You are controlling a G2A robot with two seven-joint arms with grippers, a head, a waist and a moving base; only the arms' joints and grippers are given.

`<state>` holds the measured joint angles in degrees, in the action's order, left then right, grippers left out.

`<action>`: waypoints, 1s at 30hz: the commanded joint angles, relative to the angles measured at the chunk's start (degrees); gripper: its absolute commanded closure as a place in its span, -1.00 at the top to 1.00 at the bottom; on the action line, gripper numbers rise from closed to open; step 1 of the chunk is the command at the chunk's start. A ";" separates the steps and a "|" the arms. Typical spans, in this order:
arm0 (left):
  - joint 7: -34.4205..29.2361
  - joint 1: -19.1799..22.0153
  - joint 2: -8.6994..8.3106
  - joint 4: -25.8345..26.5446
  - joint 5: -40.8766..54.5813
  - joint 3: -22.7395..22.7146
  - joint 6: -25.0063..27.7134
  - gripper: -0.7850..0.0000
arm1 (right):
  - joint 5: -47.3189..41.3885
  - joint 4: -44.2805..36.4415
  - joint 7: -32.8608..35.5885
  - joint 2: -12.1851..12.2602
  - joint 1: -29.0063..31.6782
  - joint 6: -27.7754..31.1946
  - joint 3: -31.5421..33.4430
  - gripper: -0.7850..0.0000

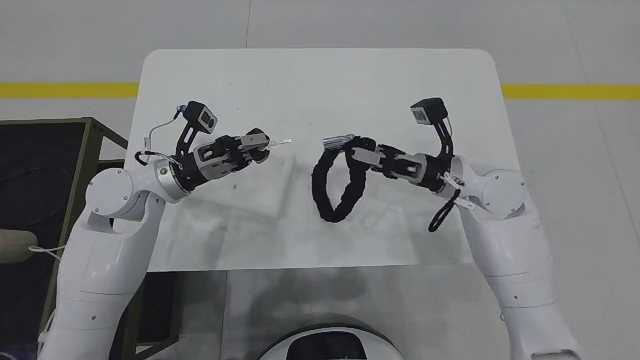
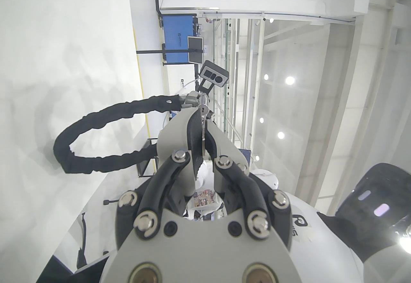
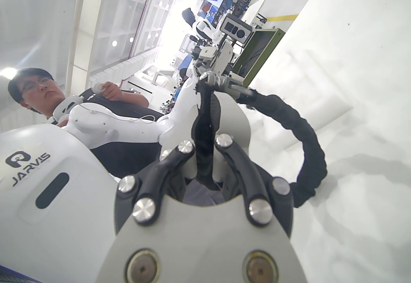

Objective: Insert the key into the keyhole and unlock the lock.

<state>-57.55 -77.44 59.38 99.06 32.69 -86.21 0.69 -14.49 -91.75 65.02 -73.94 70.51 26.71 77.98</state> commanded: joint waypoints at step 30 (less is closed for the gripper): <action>7.14 -3.63 1.06 4.12 -13.30 2.28 15.25 -1.00 | 2.28 -2.16 -7.35 1.18 1.76 -3.43 -4.08 -1.00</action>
<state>-50.09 -81.17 60.44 103.19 19.46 -84.05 16.00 -12.37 -93.83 57.69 -72.80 72.25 23.13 73.98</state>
